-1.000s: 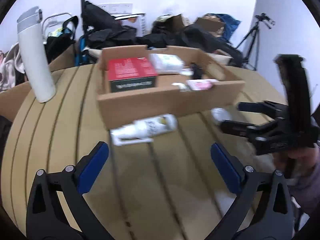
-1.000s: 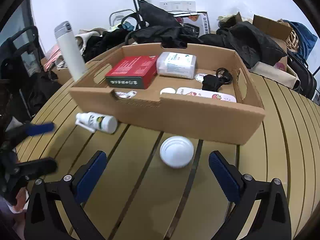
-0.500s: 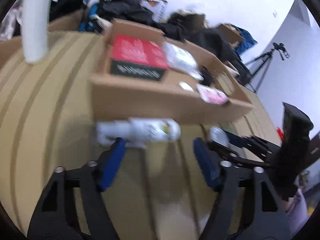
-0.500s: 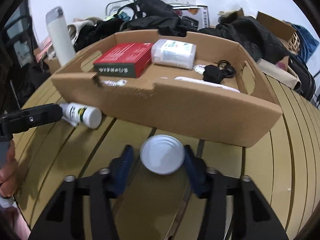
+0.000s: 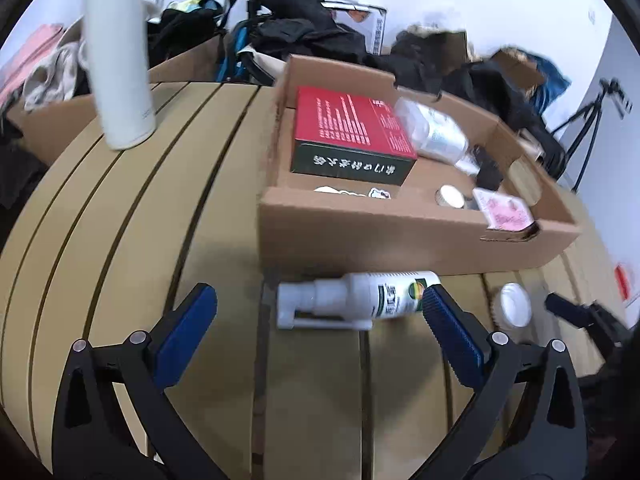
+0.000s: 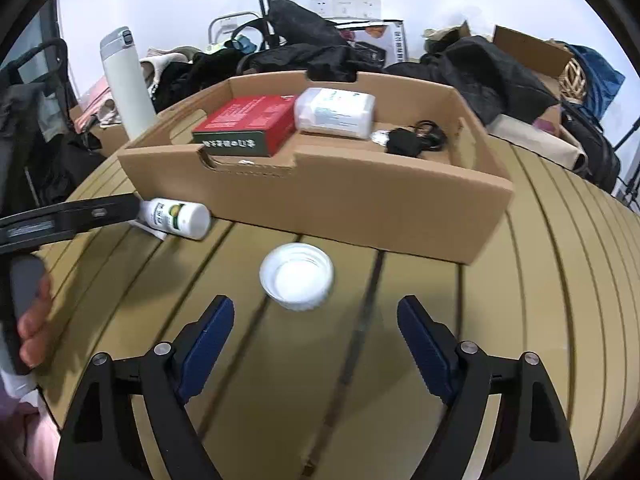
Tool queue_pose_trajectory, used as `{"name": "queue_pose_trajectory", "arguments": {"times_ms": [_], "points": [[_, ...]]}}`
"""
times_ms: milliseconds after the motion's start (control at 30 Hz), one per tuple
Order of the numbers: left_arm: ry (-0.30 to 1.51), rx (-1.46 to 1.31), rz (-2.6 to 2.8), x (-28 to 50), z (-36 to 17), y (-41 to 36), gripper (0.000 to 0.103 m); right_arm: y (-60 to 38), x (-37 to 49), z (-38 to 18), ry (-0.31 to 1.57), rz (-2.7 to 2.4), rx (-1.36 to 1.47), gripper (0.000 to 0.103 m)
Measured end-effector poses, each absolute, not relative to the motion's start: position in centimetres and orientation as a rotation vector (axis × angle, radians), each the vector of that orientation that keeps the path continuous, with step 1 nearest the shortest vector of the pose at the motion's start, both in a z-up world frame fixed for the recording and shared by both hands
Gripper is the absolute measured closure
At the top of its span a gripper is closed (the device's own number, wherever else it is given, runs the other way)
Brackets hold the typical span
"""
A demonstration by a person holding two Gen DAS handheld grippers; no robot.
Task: Organize objects
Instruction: 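Grasp the white spray bottle with the left tool while the right tool grasps the large white lid, then carry the spray bottle and white lid into the tray and release both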
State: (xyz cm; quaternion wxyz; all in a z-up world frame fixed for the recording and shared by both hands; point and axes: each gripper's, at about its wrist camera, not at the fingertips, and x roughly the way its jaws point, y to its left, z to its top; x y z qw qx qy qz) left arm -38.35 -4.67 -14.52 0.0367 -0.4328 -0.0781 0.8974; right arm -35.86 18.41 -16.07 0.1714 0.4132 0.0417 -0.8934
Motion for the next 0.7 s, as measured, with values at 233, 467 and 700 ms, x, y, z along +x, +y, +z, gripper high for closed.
{"name": "queue_pose_trajectory", "arguments": {"times_ms": [233,467,700], "points": [[-0.266,-1.246,2.714,-37.7,-14.6,-2.6,0.049,17.0,-37.9,-17.1,0.175,-2.534,1.221,0.028],[-0.263,-1.337,2.630,-36.3,-15.7,-0.1,0.093,16.8,-37.3,-17.2,0.231,-2.570,1.243,0.059],[-0.036,-1.258,2.493,-30.1,-14.0,5.3,0.079,20.0,-34.5,-17.0,0.164,-2.559,1.296,0.059]]}}
